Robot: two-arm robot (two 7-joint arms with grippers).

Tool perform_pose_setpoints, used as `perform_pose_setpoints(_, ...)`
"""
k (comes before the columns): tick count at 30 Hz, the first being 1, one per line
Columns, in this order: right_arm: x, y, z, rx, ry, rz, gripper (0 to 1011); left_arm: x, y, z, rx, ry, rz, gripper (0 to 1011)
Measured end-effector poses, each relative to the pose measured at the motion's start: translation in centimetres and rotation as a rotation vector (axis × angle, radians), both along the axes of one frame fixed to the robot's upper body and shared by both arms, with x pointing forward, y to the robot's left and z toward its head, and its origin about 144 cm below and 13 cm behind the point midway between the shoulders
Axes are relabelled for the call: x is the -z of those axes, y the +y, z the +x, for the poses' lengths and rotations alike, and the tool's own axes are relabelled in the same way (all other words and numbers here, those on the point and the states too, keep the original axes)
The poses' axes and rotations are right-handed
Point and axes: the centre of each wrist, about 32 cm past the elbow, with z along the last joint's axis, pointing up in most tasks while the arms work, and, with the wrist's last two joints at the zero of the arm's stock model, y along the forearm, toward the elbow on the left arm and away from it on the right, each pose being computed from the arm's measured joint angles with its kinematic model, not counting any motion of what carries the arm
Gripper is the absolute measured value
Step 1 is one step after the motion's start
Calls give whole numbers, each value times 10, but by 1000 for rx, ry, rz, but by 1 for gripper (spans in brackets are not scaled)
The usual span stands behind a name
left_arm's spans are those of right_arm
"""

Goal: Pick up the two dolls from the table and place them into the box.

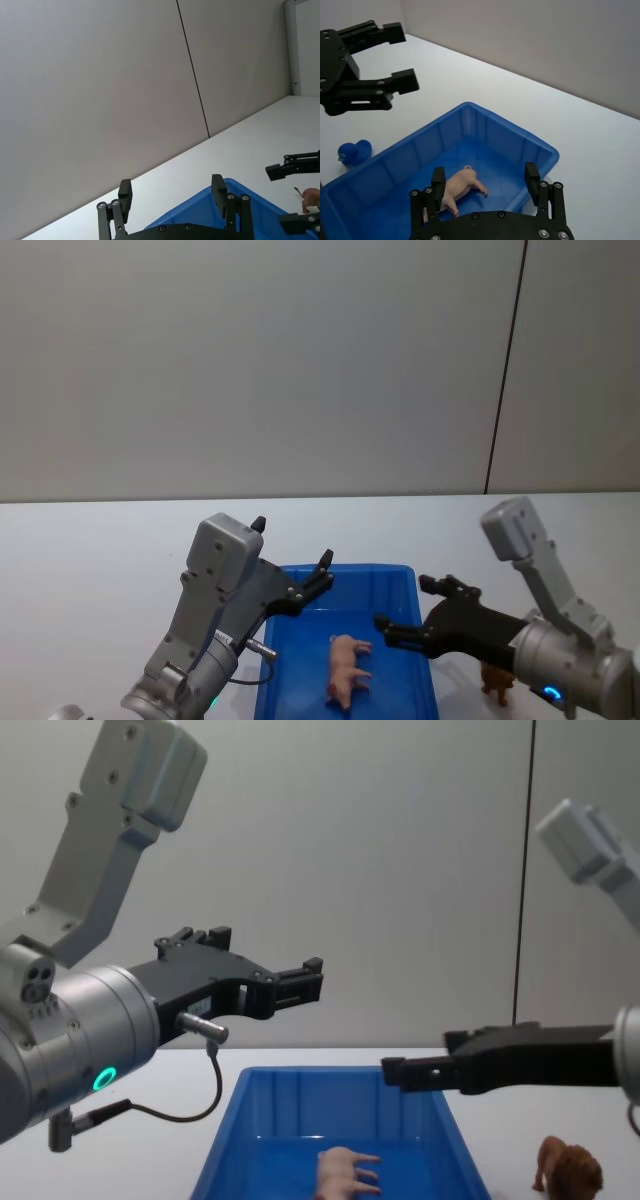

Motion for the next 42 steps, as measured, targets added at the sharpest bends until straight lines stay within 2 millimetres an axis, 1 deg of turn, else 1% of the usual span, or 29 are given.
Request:
perform_pose_setpoints(3,2,-5,-4,30,-9,4,1001,0,0,0,0,0,0,1001)
perform_pose_setpoints(8,5,-15,-12,81,-24,13,1001,0,0,0,0,0,0,1001)
perform_pose_setpoints(15,12,-36,-35,164,-38,24,1001,0,0,0,0,0,0,1001)
perform_pose_setpoints(24,20,-53,-57,227,-20,26,1001,0,0,0,0,0,0,1001)
perform_pose_setpoints(28,23,-56,-61,242,-1,25,1001,0,0,0,0,0,0,1001)
perform_pose_setpoints(34,33,-62,-68,261,56,15,1001,0,0,0,0,0,0,1001)
perform_pose_setpoints(42,44,-63,-70,269,110,5,1001,0,0,0,0,0,0,1001)
